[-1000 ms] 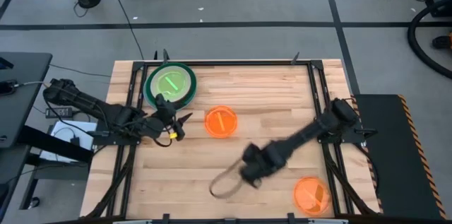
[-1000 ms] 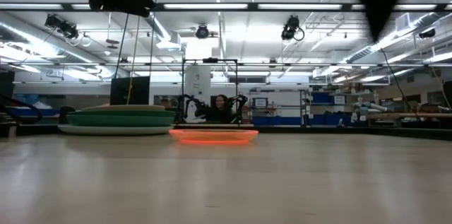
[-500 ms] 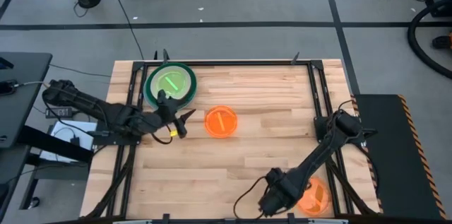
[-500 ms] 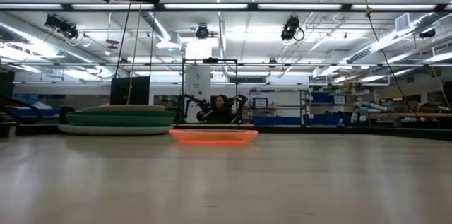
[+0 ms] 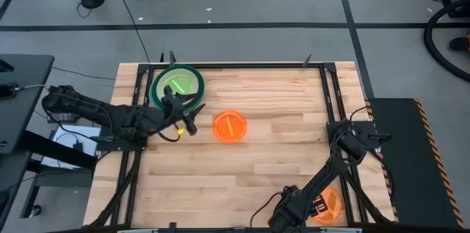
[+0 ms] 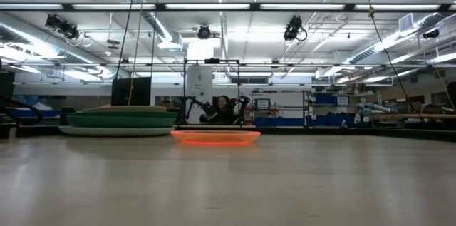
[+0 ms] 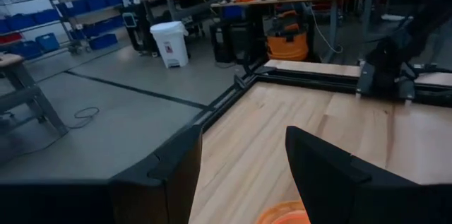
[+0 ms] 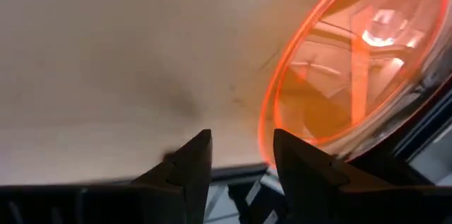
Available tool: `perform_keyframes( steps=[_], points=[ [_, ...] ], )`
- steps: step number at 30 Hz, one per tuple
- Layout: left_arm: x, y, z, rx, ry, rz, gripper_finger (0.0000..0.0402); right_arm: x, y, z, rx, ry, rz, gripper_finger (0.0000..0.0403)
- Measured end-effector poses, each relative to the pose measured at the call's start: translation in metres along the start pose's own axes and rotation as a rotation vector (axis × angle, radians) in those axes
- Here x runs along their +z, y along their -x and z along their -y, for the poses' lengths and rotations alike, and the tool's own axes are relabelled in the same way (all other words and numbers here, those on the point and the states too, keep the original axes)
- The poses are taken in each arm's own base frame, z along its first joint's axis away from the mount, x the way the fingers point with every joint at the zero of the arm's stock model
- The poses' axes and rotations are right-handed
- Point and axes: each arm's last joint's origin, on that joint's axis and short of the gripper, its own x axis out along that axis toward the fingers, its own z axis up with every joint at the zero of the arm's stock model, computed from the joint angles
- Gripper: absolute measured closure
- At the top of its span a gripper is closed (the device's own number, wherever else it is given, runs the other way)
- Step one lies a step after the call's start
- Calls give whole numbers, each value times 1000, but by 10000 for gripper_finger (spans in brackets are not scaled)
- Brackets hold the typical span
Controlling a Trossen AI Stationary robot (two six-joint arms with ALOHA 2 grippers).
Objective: Stack plastic plates
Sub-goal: Stack the light orange plate on top of the light orange plate
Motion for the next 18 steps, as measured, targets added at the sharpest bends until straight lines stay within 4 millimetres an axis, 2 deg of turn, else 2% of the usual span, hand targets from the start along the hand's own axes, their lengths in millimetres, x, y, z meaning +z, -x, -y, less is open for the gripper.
perform_keyframes(
  steps=[5, 10, 13, 18],
  points=[
    [0, -1, -1, 10, 3, 0, 189, 7, -11, 5, -58, -36, 31, 241],
    [-1, 0, 0, 1, 0, -7, 189, 5, -18, 8, -57, -28, 77, 253],
    [-1, 2, 2, -11, -4, -8, 189, 6, -19, 11, -79, -16, 108, 280],
    [-4, 9, 8, -54, -33, -20, 189, 8, -20, 12, -76, 34, 170, 350]
  ],
)
